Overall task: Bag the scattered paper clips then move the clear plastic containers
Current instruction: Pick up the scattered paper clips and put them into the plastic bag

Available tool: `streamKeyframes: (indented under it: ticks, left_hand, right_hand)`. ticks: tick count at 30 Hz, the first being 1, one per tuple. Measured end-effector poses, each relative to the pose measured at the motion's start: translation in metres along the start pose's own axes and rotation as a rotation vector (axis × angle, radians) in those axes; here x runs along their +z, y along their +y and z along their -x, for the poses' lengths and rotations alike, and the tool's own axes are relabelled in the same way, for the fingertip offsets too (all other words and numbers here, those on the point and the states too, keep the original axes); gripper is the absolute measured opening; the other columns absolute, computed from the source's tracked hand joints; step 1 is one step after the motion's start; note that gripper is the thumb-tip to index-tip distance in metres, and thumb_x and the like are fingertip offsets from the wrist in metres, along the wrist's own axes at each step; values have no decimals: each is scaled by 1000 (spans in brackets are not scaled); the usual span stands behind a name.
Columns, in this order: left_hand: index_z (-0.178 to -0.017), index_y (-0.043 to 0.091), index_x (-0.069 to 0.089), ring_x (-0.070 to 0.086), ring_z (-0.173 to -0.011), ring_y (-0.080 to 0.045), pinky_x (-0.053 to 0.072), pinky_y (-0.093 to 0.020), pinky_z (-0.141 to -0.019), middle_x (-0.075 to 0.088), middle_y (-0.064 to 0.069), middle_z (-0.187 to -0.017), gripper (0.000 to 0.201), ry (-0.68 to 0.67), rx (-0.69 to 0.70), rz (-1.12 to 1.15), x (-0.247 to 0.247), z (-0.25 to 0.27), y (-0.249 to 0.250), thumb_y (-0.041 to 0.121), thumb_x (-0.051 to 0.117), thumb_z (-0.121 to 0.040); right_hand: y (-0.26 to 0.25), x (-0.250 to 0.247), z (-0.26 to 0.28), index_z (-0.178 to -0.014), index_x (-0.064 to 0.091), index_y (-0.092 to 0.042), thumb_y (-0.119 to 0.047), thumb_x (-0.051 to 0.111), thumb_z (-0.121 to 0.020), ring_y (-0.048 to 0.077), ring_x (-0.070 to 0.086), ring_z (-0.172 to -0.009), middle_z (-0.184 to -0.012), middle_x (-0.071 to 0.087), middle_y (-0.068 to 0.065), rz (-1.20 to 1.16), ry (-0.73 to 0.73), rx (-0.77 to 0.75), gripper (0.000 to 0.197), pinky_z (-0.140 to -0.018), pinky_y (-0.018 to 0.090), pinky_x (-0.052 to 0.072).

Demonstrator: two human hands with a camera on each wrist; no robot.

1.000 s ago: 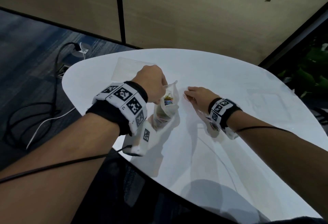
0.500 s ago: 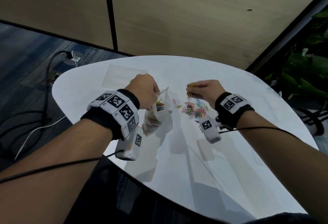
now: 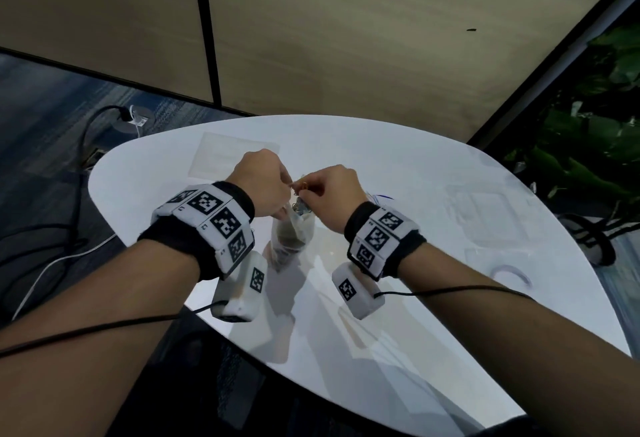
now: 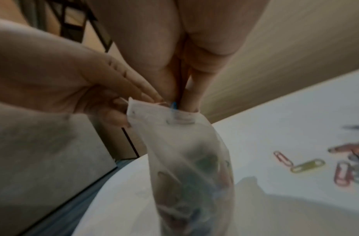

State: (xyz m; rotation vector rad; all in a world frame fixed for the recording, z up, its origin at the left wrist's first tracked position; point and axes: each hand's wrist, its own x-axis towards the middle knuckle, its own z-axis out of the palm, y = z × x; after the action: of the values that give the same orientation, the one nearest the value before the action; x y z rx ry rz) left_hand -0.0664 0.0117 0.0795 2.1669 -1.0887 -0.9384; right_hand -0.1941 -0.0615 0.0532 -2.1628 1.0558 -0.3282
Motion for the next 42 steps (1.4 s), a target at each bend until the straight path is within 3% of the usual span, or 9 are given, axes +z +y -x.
streamKeyframes:
  ticks: [4, 8, 14, 19, 23, 26, 29, 37, 42]
  left_hand:
    - [-98, 6, 74, 77, -65, -23, 65, -40, -77, 77, -14, -76, 23, 12, 18, -5, -1, 2, 1, -4, 54, -91]
    - [-103, 5, 74, 77, -64, -22, 65, -39, -77, 76, -14, -79, 25, 4, 40, -20, -1, 4, 3, -3, 53, -93]
    - [-109, 7, 73, 77, -64, -19, 64, -38, -80, 77, -13, -78, 30, -20, 39, -51, 2, 5, 3, -6, 54, -89]
    - [-101, 6, 75, 77, -64, -23, 64, -40, -78, 77, -15, -78, 28, -3, 23, -32, -3, 3, 1, -5, 51, -89]
    - [-99, 7, 74, 76, -62, -23, 65, -41, -76, 74, -11, -72, 23, 1, 8, -26, -7, 2, -3, -2, 55, -93]
    - [-101, 6, 74, 76, -62, -22, 65, -41, -75, 73, -10, -73, 21, -5, -5, -32, -8, 2, -6, -2, 56, -93]
    - [-102, 7, 73, 76, -62, -22, 65, -40, -75, 73, -10, -74, 21, -6, -2, -53, -10, 2, -7, -1, 56, -93]
    - [-102, 5, 73, 77, -66, -28, 65, -42, -74, 72, -11, -75, 20, -43, -6, -104, -8, 2, -3, -2, 57, -92]
    - [-109, 3, 70, 76, -64, -26, 65, -40, -70, 73, -16, -72, 25, -38, -19, -95, -7, 2, -2, -2, 51, -94]
  right_hand:
    - [-4, 5, 1, -98, 78, -18, -16, 64, -84, 16, 57, -72, -79, 73, 4, 199, -17, -82, 19, -70, 23, 45]
    - [-6, 7, 3, -101, 76, -16, -8, 52, -89, 27, 62, -86, -90, 73, 10, 294, -56, -89, 28, -80, 35, 54]
    - [-12, 6, 3, -87, 74, -18, -19, 53, -88, 26, 60, -76, -85, 67, 10, 506, -148, -117, 21, -63, 27, 40]
    - [-16, -9, 2, -105, 73, -13, -16, 57, -87, 21, 68, -87, -95, 74, 7, 358, -279, -207, 24, -82, 29, 54]
    - [16, -41, -24, -102, 73, -5, -4, 61, -90, 20, 71, -75, -88, 75, 12, -244, -100, -11, 18, -76, 30, 60]
    - [74, -51, -44, -121, 68, -11, -25, 52, -97, 24, 64, -112, -122, 68, 10, 112, 61, 231, 31, -103, 32, 47]
    - [135, -36, -45, -146, 39, -8, -41, 32, -103, 29, 38, -139, -153, 38, 13, 410, -152, 442, 54, -113, 35, 29]
    - [128, 16, -39, -156, 10, -15, -47, 25, -102, 27, -1, -151, -163, -2, 13, 432, -361, 121, 64, -122, 41, 7]
    - [127, 23, -17, -152, 20, -16, -45, 32, -99, 26, 20, -146, -161, 12, 12, 834, -417, -240, 61, -116, 47, 26]
